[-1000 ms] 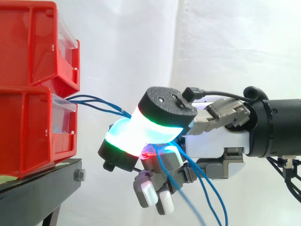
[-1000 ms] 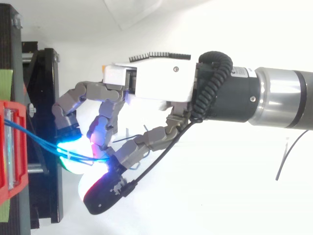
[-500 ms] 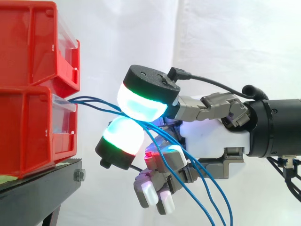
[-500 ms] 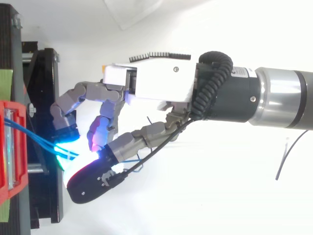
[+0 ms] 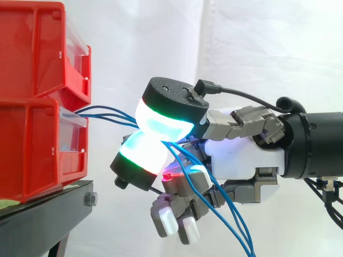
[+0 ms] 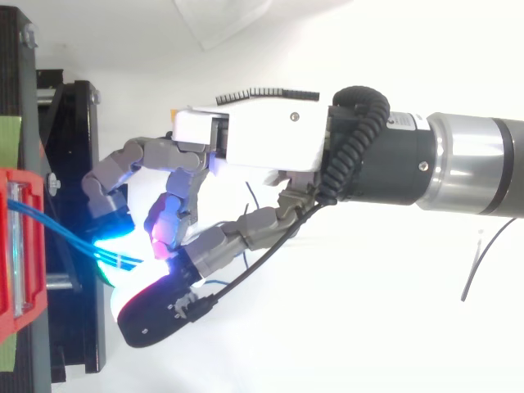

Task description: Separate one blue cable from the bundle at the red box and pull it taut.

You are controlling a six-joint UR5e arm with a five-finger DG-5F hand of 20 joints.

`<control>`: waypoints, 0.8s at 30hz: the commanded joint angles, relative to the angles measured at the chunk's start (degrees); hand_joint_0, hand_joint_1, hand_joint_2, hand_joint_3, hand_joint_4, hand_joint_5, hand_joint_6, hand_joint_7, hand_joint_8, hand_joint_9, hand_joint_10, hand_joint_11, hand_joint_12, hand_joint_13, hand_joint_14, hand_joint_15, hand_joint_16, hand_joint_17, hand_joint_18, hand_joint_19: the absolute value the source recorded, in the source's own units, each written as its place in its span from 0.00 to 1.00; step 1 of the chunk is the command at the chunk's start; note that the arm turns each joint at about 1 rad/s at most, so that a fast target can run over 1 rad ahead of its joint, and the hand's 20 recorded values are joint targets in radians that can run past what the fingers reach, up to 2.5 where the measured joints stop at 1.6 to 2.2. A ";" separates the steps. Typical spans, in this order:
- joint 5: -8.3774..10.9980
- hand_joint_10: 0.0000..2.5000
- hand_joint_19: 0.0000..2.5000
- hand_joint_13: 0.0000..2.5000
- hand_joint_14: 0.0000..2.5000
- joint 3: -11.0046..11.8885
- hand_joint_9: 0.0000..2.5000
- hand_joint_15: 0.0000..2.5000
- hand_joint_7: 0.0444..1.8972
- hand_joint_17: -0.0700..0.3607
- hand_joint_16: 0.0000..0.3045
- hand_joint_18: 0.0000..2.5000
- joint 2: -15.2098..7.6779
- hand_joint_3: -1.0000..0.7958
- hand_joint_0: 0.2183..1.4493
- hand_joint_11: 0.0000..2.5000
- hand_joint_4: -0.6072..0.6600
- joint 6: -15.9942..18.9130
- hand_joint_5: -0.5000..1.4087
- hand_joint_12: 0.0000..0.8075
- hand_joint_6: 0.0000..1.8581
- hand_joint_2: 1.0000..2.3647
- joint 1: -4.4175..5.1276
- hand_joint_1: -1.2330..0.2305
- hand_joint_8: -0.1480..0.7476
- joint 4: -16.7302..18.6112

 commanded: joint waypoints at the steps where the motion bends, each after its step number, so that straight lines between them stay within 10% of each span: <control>1: 0.00 0.01 0.30 0.43 0.01 -0.08 0.53 0.29 0.77 0.39 0.14 0.38 -0.03 0.28 0.50 0.48 0.39 0.00 0.18 0.43 0.50 0.00 0.01 0.22 0.51 -0.11; 16: -0.27 0.01 0.31 0.46 0.01 0.01 0.57 0.29 0.68 0.42 0.16 0.42 -0.03 0.28 0.23 0.47 0.53 0.00 0.19 0.47 0.48 0.00 0.01 0.34 0.54 0.24; 24: -0.27 0.01 0.31 0.45 0.01 0.01 0.57 0.28 0.64 0.41 0.16 0.42 0.06 0.28 0.26 0.47 0.53 0.00 0.19 0.46 0.47 0.00 0.01 0.46 0.53 0.24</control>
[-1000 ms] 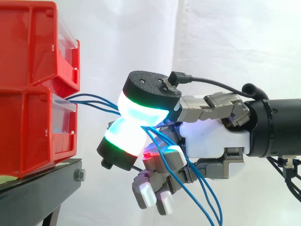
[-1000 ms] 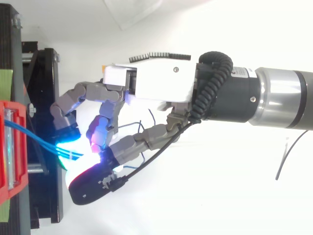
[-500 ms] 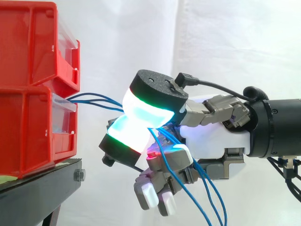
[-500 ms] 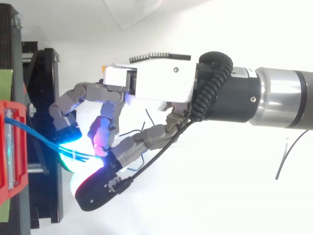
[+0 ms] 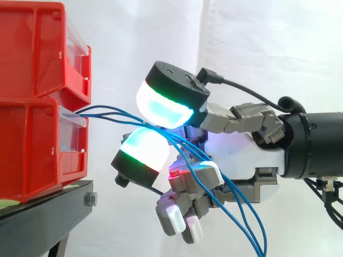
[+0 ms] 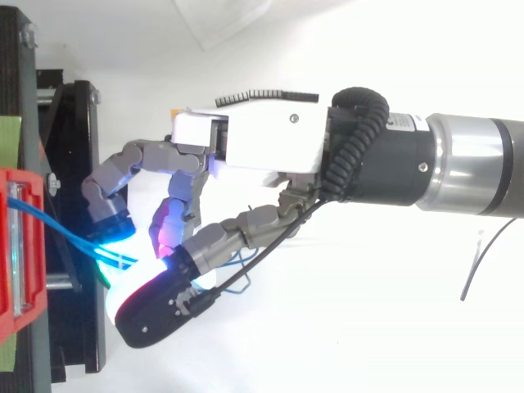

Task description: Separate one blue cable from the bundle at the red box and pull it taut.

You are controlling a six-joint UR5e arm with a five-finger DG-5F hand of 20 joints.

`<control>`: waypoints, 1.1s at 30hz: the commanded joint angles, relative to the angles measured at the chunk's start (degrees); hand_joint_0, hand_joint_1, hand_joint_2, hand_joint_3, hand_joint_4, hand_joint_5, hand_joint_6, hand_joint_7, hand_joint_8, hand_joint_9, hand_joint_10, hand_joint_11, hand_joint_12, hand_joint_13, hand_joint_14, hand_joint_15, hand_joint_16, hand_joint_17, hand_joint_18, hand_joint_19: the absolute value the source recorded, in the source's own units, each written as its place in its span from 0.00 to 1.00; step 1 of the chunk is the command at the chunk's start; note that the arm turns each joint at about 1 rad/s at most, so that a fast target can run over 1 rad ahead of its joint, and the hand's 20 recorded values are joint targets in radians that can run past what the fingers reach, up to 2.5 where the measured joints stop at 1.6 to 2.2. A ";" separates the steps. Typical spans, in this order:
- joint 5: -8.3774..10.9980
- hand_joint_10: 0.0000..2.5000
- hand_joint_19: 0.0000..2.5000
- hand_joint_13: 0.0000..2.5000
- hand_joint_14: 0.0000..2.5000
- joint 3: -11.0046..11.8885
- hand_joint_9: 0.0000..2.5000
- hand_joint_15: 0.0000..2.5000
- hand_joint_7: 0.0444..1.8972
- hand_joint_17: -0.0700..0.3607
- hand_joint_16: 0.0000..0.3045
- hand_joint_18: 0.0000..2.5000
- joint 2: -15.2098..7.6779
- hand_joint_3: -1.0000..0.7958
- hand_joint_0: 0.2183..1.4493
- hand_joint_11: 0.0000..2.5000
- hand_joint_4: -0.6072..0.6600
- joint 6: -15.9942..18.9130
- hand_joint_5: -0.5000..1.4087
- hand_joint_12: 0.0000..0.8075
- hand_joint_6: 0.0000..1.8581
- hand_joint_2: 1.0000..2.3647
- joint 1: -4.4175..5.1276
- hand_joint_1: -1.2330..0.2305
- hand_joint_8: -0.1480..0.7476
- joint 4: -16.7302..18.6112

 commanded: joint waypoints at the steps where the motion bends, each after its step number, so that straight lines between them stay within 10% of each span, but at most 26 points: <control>1: 0.00 0.01 0.32 0.45 0.01 -0.05 0.57 0.28 0.63 0.40 0.15 0.41 0.00 0.28 0.28 0.46 0.53 0.00 0.19 0.45 0.47 0.00 0.01 0.48 0.52 0.00; 13: 0.00 0.01 0.32 0.43 0.01 0.04 0.53 0.29 0.69 0.40 0.15 0.40 0.00 0.42 0.36 0.48 0.52 0.00 0.19 0.44 0.47 0.01 0.01 0.25 0.52 0.27; 33: 0.00 0.01 0.29 0.45 0.01 0.04 0.56 0.30 0.82 0.39 0.14 0.40 0.00 0.28 0.44 0.48 0.41 -0.09 0.20 0.44 0.49 0.00 0.01 0.17 0.51 0.27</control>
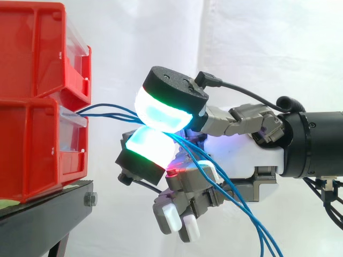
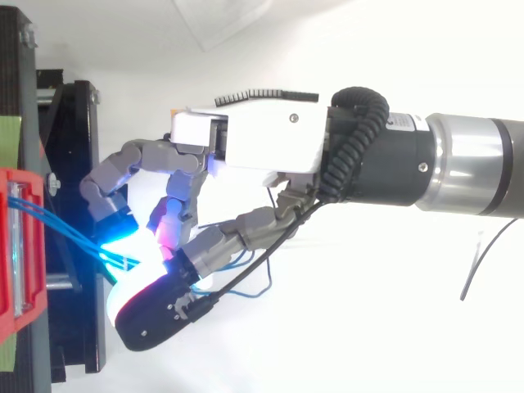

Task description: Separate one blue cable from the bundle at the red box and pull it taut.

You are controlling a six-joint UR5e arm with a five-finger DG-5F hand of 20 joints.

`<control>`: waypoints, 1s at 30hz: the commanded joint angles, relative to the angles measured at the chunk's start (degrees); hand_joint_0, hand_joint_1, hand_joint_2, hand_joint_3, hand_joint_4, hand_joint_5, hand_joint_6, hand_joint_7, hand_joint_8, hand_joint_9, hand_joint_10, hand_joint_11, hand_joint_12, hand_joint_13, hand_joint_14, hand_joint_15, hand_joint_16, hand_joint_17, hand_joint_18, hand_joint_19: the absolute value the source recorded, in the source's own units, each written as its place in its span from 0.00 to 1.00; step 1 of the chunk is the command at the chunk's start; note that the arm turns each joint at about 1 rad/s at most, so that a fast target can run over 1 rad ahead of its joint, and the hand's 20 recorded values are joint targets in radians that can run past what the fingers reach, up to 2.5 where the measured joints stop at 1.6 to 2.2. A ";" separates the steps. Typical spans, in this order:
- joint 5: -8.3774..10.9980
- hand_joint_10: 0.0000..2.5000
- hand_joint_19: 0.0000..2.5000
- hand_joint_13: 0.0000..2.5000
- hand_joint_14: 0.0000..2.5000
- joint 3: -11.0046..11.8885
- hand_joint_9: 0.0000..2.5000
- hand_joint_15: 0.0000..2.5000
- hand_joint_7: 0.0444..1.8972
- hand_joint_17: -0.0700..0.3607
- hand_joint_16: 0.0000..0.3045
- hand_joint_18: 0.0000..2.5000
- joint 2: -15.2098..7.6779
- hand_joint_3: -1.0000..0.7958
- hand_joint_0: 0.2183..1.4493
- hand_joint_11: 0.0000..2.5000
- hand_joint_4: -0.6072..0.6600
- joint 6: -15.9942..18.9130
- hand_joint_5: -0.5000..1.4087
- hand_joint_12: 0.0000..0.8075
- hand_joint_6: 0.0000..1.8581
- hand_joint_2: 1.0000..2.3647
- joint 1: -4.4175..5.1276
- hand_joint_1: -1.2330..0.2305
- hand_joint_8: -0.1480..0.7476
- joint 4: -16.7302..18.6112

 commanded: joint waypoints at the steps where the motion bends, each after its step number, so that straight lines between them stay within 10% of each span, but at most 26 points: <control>1: 0.00 0.01 0.29 0.45 0.01 -0.04 0.56 0.30 0.81 0.39 0.14 0.40 -0.01 0.28 0.43 0.48 0.42 0.08 0.20 0.44 0.49 0.00 0.00 0.17 0.52 -0.08; 18: 0.00 0.01 0.30 0.46 0.01 -0.04 0.57 0.30 0.78 0.39 0.14 0.40 -0.01 0.28 0.35 0.48 0.47 0.08 0.21 0.43 0.49 0.00 0.00 0.13 0.51 0.01; 30: 0.00 0.01 0.30 0.46 0.01 0.05 0.57 0.29 0.66 0.44 0.17 0.43 -0.01 0.28 0.20 0.46 0.53 -0.01 0.21 0.49 0.47 0.00 0.00 0.36 0.55 0.01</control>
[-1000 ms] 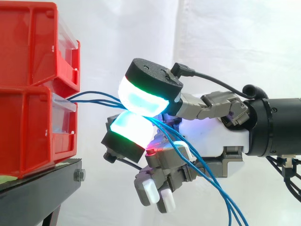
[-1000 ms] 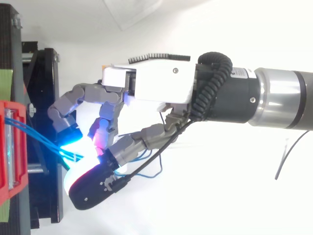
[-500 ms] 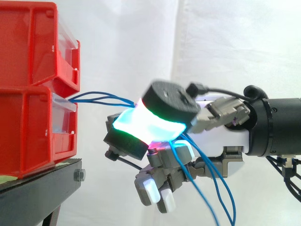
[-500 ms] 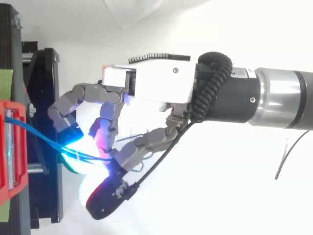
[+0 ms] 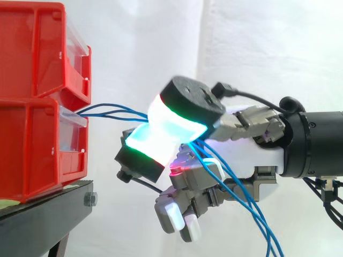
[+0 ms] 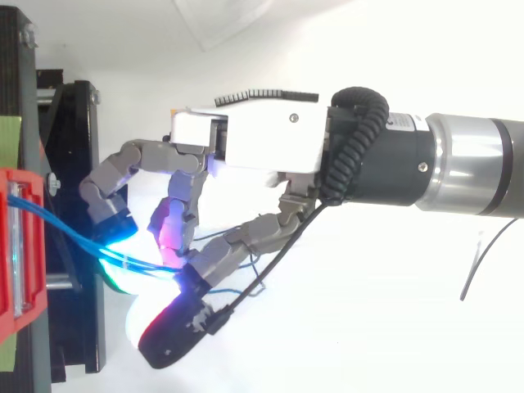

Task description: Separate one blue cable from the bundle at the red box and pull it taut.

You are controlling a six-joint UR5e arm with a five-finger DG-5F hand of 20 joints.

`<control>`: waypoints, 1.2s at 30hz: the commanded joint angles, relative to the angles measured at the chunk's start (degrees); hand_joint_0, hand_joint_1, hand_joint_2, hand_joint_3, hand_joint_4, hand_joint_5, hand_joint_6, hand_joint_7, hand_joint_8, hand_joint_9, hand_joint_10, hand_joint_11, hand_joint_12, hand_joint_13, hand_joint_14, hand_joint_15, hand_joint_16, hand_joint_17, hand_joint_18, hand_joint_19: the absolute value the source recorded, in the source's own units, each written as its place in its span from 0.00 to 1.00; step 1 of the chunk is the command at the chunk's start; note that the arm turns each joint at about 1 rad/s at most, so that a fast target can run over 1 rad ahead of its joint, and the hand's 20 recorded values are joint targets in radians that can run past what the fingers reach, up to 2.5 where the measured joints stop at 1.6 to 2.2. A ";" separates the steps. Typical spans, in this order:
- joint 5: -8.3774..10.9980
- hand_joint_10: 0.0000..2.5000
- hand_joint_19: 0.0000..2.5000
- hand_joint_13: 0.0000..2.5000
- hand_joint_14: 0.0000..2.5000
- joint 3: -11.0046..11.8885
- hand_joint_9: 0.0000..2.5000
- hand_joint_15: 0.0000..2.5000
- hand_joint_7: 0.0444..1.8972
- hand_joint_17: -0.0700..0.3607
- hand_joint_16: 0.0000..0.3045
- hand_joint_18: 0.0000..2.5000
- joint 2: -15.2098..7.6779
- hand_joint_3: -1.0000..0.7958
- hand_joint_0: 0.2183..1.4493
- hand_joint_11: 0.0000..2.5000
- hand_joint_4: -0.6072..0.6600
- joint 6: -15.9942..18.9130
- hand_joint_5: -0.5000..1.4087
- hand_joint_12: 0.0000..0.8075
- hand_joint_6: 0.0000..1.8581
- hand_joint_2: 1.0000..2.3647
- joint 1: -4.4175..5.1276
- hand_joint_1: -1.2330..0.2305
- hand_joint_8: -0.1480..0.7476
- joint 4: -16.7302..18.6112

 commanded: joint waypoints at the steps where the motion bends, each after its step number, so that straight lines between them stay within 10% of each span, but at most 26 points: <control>1: 0.00 0.01 0.30 0.46 0.01 -0.06 0.57 0.29 0.65 0.44 0.18 0.43 0.00 0.28 0.20 0.46 0.53 -0.04 0.21 0.49 0.47 0.00 0.01 0.41 0.55 0.00; 9: 0.00 0.01 0.33 0.44 0.01 0.03 0.56 0.29 0.64 0.41 0.16 0.41 0.00 0.28 0.29 0.45 0.52 0.05 0.20 0.45 0.46 0.00 -0.08 0.55 0.51 0.00; 22: 0.00 0.01 0.32 0.43 0.01 0.03 0.52 0.29 0.64 0.45 0.18 0.42 0.00 0.50 0.30 0.46 0.52 -0.04 0.18 0.49 0.46 0.01 0.01 0.33 0.54 0.00; 36: 0.00 0.01 0.29 0.42 0.01 0.03 0.50 0.29 0.74 0.40 0.15 0.38 0.00 0.28 0.48 0.49 0.44 -0.04 0.18 0.44 0.50 0.00 0.10 0.18 0.49 0.00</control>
